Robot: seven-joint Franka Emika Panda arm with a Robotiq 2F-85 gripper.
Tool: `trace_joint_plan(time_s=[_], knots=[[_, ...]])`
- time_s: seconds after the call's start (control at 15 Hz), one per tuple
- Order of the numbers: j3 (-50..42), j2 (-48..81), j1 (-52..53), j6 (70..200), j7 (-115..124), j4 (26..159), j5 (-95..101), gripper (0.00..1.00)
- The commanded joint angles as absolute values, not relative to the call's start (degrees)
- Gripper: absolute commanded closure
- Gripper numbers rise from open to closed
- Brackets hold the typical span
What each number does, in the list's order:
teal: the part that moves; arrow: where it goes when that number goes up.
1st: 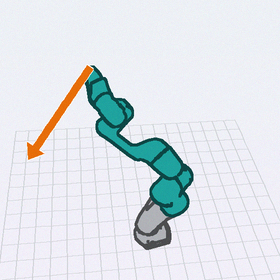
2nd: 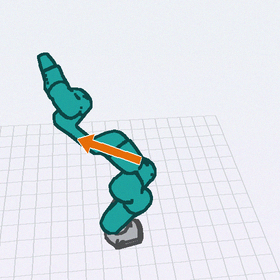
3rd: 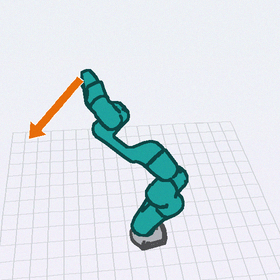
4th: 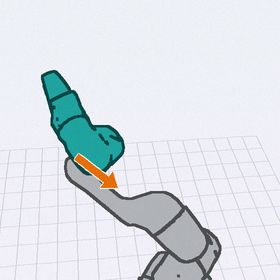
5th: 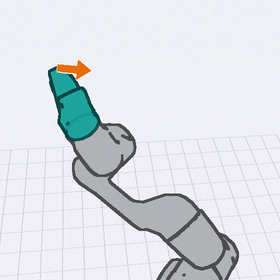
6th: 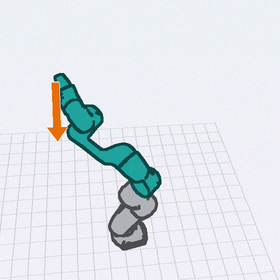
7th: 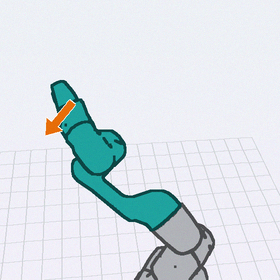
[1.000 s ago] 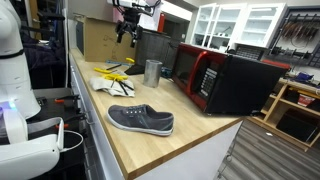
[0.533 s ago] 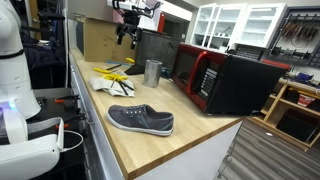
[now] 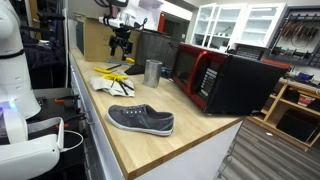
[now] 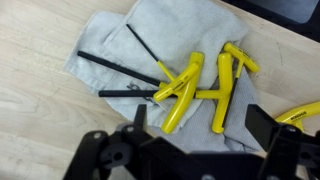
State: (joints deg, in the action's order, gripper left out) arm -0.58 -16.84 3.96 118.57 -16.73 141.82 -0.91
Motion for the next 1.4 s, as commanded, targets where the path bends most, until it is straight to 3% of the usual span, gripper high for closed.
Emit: trace_joint_plan(time_s=[0.0, 1.33], knots=[[-0.1, -17.42, 4.44, 122.18, -14.77, 145.68, -2.89, 0.0], [-0.51, -10.7, 0.66, 132.94, -8.47, 150.88, 0.79, 0.0]])
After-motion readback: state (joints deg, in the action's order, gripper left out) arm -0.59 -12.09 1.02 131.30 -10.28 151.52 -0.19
